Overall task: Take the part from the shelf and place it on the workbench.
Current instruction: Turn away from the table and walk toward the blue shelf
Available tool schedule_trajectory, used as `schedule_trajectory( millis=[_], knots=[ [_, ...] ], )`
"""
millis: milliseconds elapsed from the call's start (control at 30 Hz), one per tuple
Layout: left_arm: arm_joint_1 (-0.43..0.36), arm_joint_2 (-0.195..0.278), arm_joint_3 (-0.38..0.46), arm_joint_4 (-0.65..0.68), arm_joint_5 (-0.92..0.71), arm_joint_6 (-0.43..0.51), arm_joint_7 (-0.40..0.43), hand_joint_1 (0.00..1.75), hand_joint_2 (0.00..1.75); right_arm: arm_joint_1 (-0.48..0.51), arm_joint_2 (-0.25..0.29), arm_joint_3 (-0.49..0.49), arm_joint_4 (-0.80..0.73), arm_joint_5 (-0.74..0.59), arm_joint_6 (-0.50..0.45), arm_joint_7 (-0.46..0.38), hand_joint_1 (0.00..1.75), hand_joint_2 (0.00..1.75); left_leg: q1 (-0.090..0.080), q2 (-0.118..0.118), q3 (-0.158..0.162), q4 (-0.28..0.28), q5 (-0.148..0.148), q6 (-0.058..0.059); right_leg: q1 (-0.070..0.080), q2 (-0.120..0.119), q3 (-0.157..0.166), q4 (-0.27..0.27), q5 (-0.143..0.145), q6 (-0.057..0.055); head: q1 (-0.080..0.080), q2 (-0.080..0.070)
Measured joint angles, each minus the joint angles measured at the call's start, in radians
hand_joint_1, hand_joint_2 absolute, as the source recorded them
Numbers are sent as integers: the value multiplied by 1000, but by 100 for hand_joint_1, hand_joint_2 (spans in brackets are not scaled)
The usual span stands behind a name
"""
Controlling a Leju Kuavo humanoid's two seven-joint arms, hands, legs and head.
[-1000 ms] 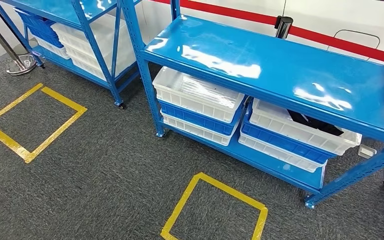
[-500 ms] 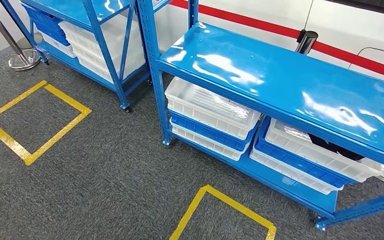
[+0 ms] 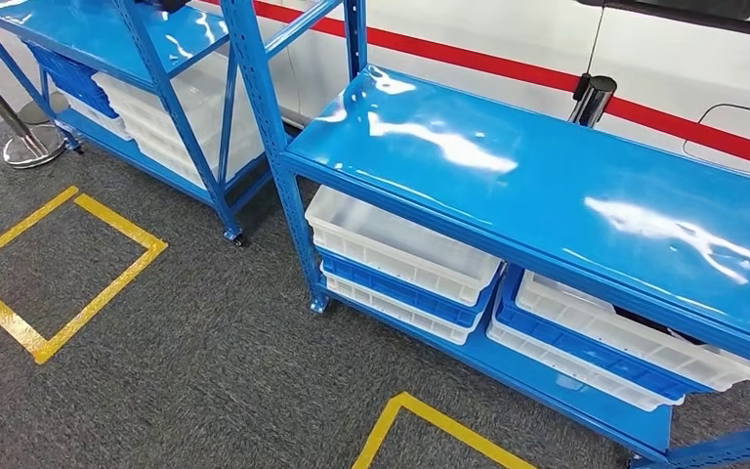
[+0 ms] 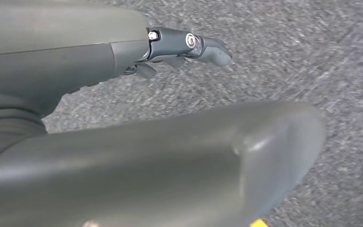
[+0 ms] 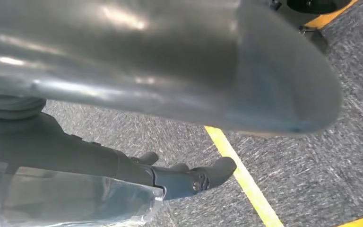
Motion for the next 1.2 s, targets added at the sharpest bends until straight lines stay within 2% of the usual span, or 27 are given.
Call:
schedule_trajectory(
  millis=[33, 100, 133, 167, 233, 267, 300, 333, 400, 433, 467, 500, 533, 567, 633, 700, 767, 800, 867, 933, 967, 1000, 1033, 1067, 1133, 1167, 1200],
  knots=[
    [1, 0, 0, 0, 0, 0, 0, 0, 0, 1, 1, 0, 0, 0, 0, 0, 0, 0, 1, 3, 3, -58, 55, 2, -1, 0, 13, -1, -14, 4, -1, 0],
    [3, 1, 1, 0, 0, 0, 1, 0, 0, -1, 3, 0, 0, 0, 0, 0, 0, 0, -3, 8, 8, -161, 178, 15, 3, 2, 37, -3, -42, 16, -4, 0],
    [3, 1, 1, 0, 0, 0, 1, 0, 0, -3, 4, 0, 0, 0, 0, 0, 0, 0, -6, 9, 11, -188, 213, 23, 6, 2, 50, -8, -52, 24, -6, 0],
    [2, 2, 2, 0, 0, 0, 2, 0, 0, -4, 4, 0, 0, 0, 0, 0, 0, 0, -10, 8, 16, -201, 219, 29, 10, 3, 64, -8, -53, 35, -7, 0],
    [1, 1, 2, 0, 0, 1, 2, 0, 0, -5, 4, 0, 0, 0, 0, 0, 0, 0, -12, 0, 52, -219, 222, 44, 14, 1, 89, 2, -47, 56, -6, 0],
    [1, 0, 2, 0, 0, 1, 2, 0, 0, -5, 3, 0, 0, 0, 0, 0, 0, 0, -12, -2, 72, -228, 228, 53, 15, 0, 84, 31, -48, 61, -4, 0],
    [1, 0, 2, 0, 0, 1, 3, 0, 0, -6, 3, 0, 0, 0, 0, 0, 0, 0, -13, -4, 91, -233, 233, 61, 14, -1, 64, 76, -59, 58, -2, -1],
    [1, 0, 2, 0, 0, 1, 3, 0, 0, -8, 3, 0, 0, 0, 0, 0, 0, 0, -14, -4, 103, -236, 234, 67, 13, -2, 25, 138, -79, 52, 0, -1],
    [0, 0, 2, 0, 0, 1, 3, 0, 0, -9, 3, 0, 0, 0, 0, 0, 0, 0, -19, -6, 117, -236, 221, 72, 12, -3, -72, 255, -143, 33, 2, -1],
    [-1, 0, 2, 0, -1, 3, 4, 0, 0, -7, 3, 0, 0, 0, 0, 0, 0, 0, -21, -9, 125, -236, 213, 73, 13, -3, -110, 281, -174, 29, 3, 0],
    [0, 0, 2, 0, -3, 5, 8, 0, 0, -4, 3, -1, 0, -1, 0, 0, 0, 0, -23, -13, 136, -236, 205, 74, 14, -3, -133, 275, -190, 31, 4, 0],
    [0, 0, 2, 0, -5, 10, 13, 0, 0, -2, 2, -1, 0, -2, 0, 0, 0, 0, -26, -16, 147, -236, 198, 73, 15, -3, -141, 237, -180, 40, 5, 0],
    [1, -1, 2, 0, -8, 15, 20, 0, 0, 0, 1, -1, 0, -4, -1, 0, 0, 0, -29, -18, 156, -236, 189, 73, 18, -4, -139, 176, -139, 49, 7, 0],
    [0, -3, 2, 1, -11, 18, 27, 0, 0, 1, -1, -2, 0, -5, -1, 0, 0, 0, -32, -20, 163, -236, 180, 71, 21, -5, -134, 118, -84, 56, 5, 0],
    [-2, -7, 2, 1, -14, 25, 36, 0, 0, 0, -5, -2, 0, -6, -1, 0, 0, 0, -34, -22, 170, -237, 164, 63, 30, -7, -123, 43, -5, 48, 4, 0],
    [-3, -8, 2, 1, -19, 28, 41, 0, 0, -1, -5, -3, 0, -7, -2, 0, 0, 0, -35, -23, 178, -230, 161, 51, 28, -6, -112, 22, 21, 26, 4, 0],
    [-3, -8, 2, 1, -23, 29, 44, 0, 0, 2, -3, -4, 0, -7, -2, 0, 0, 0, -35, -18, 185, -205, 149, 41, 12, -4, -86, 6, 51, 8, 4, 0],
    [-5, -8, 2, 1, -24, 30, 46, 0, 0, 3, -2, -4, 0, -7, -2, 1, 0, 0, -33, -16, 176, -176, 129, 36, 4, -4, -72, 2, 60, 2, 3, 0],
    [-8, -9, 2, 1, -27, 33, 49, 0, 0, 0, -1, -7, 0, -8, -2, 1, 0, 0, -24, -9, 122, -73, 72, 23, 2, 1, -61, 2, 60, -6, 0, 0],
    [-10, -9, 2, 1, -29, 42, 52, 0, 0, -2, -1, -10, 0, -7, -2, 1, 0, 0, -11, -6, 56, 23, 27, 8, 2, 14, -60, 2, 57, -6, -1, 0],
    [-10, -9, 2, 1, -29, 48, 54, 0, 0, -2, -2, -11, 0, -7, -2, 2, 0, 0, -4, -5, 39, 30, 31, 1, 0, 23, -59, 3, 54, -4, -1, 0],
    [-10, -9, 2, 1, -30, 52, 55, 0, 0, -1, -2, -12, 0, -7, -1, 3, 0, 0, 2, -5, 40, 3, 59, -4, -1, 33, -56, 3, 52, -1, -1, 0],
    [-10, -9, 2, 1, -31, 56, 56, 0, 0, 0, -3, -14, 0, -7, -1, 3, 0, 0, 8, -9, 57, -55, 104, -8, -3, 43, -53, 4, 49, 3, -1, 0],
    [-10, -9, 2, 1, -33, 59, 57, 0, 0, 1, -3, -16, 0, -7, -1, 4, 0, 0, 13, -23, 80, -122, 149, -11, -4, 53, -52, 4, 47, 8, -2, 0],
    [-11, -9, 2, 1, -37, 62, 58, 0, 0, 0, -3, -21, 0, -7, -1, 3, 0, 0, 12, -51, 106, -205, 174, -4, -3, 71, -54, 6, 45, 21, -4, 0],
    [-11, -10, 2, 1, -39, 62, 59, 0, 0, 0, -3, -23, 0, -7, -1, 3, 0, 0, 8, -59, 107, -215, 173, 4, -1, 79, -59, 6, 45, 28, -6, 0],
    [-12, -10, 2, 0, -41, 63, 60, 0, 0, 1, -2, -25, 0, -7, -1, 2, 0, 0, 2, -56, 105, -213, 170, 14, 1, 88, -63, 6, 45, 37, -6, 0]
  ],
)
